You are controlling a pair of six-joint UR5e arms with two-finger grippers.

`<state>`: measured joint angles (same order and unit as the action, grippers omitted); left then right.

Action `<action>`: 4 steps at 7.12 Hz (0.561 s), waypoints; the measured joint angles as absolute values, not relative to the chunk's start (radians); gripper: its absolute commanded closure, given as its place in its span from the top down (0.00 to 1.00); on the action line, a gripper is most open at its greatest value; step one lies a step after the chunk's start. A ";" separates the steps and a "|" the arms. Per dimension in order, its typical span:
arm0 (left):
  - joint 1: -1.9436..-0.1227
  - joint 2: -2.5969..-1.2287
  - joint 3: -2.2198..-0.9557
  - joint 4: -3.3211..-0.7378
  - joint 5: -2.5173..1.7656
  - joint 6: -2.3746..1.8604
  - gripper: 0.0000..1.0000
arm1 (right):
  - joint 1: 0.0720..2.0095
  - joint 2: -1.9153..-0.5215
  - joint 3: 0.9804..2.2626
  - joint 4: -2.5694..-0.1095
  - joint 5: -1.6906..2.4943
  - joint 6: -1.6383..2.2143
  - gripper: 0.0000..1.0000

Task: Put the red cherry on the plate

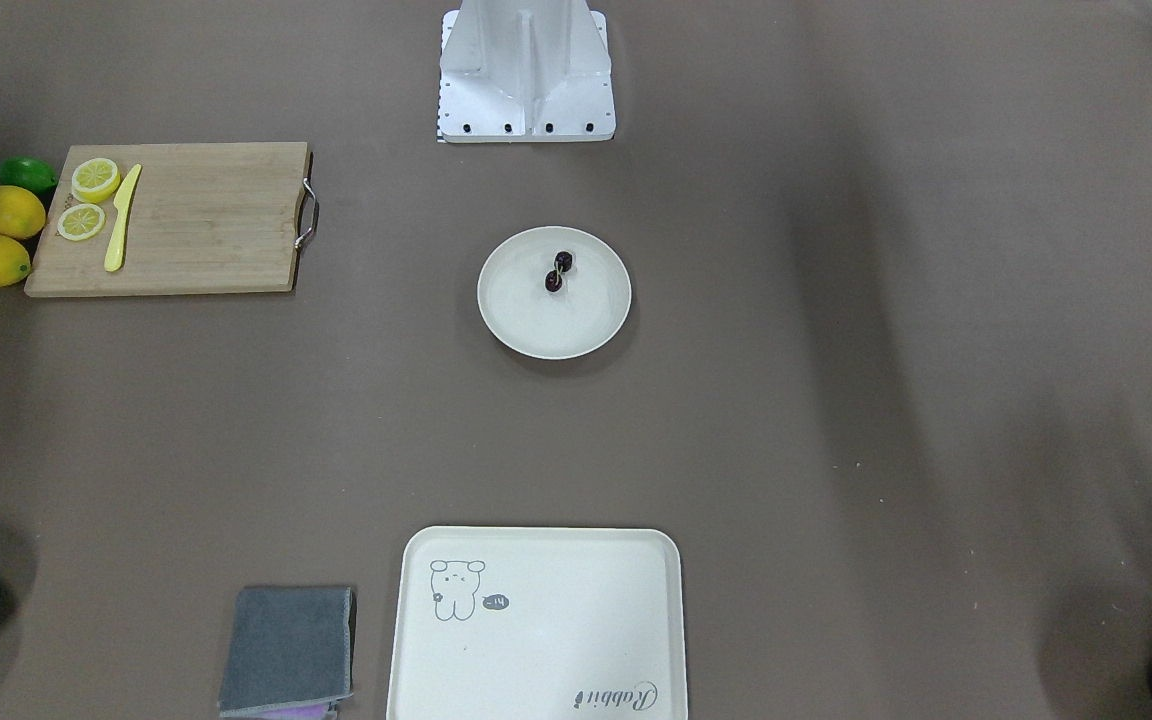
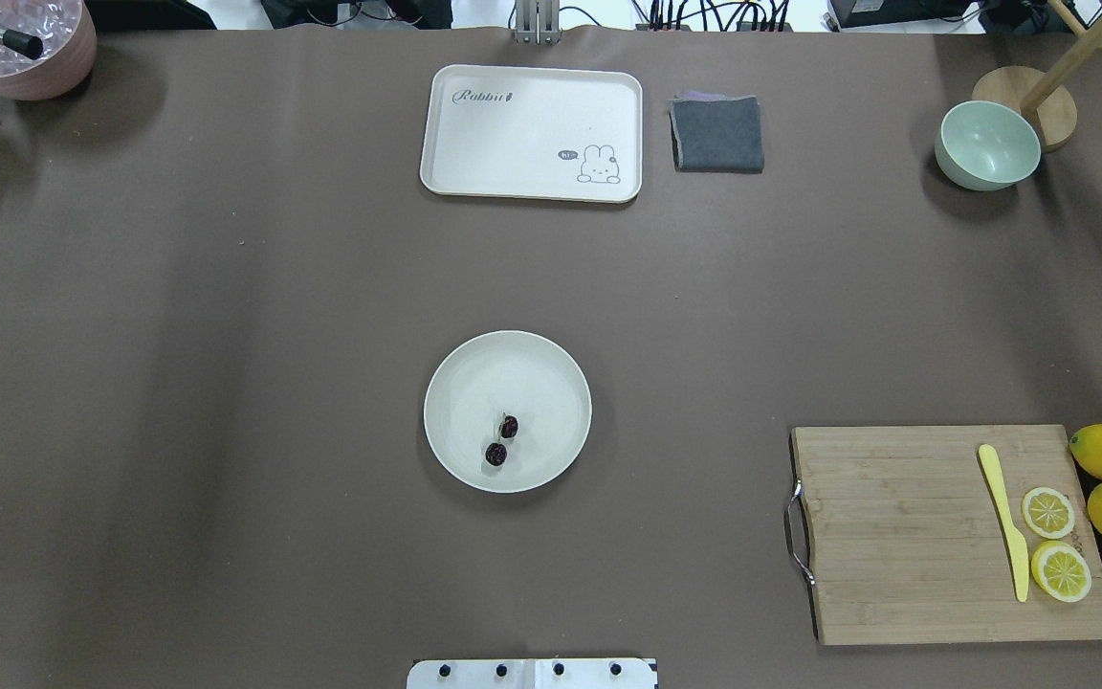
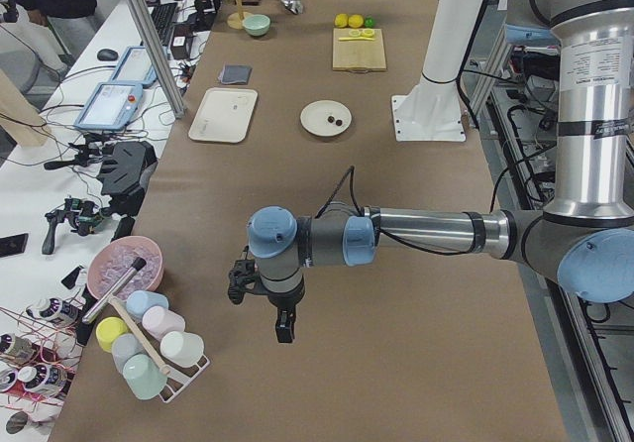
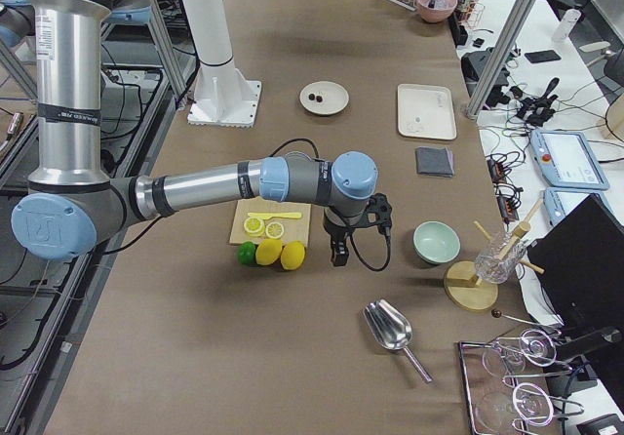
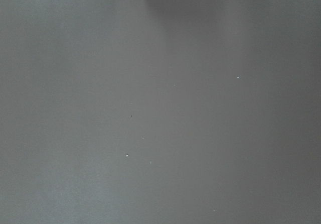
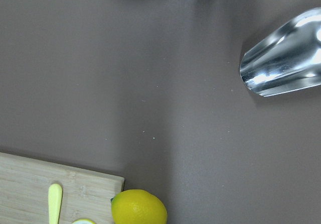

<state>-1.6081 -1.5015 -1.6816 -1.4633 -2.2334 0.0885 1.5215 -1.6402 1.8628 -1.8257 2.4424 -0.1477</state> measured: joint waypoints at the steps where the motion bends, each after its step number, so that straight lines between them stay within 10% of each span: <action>1: -1.609 -1.504 -1.684 -1.469 -2.222 0.084 0.98 | 1.522 -1.638 1.869 -1.825 2.439 -0.147 1.00; 4: -1.609 -1.542 -1.688 -1.477 -2.220 0.084 0.98 | 1.523 -1.624 1.881 -1.824 2.436 -0.144 1.00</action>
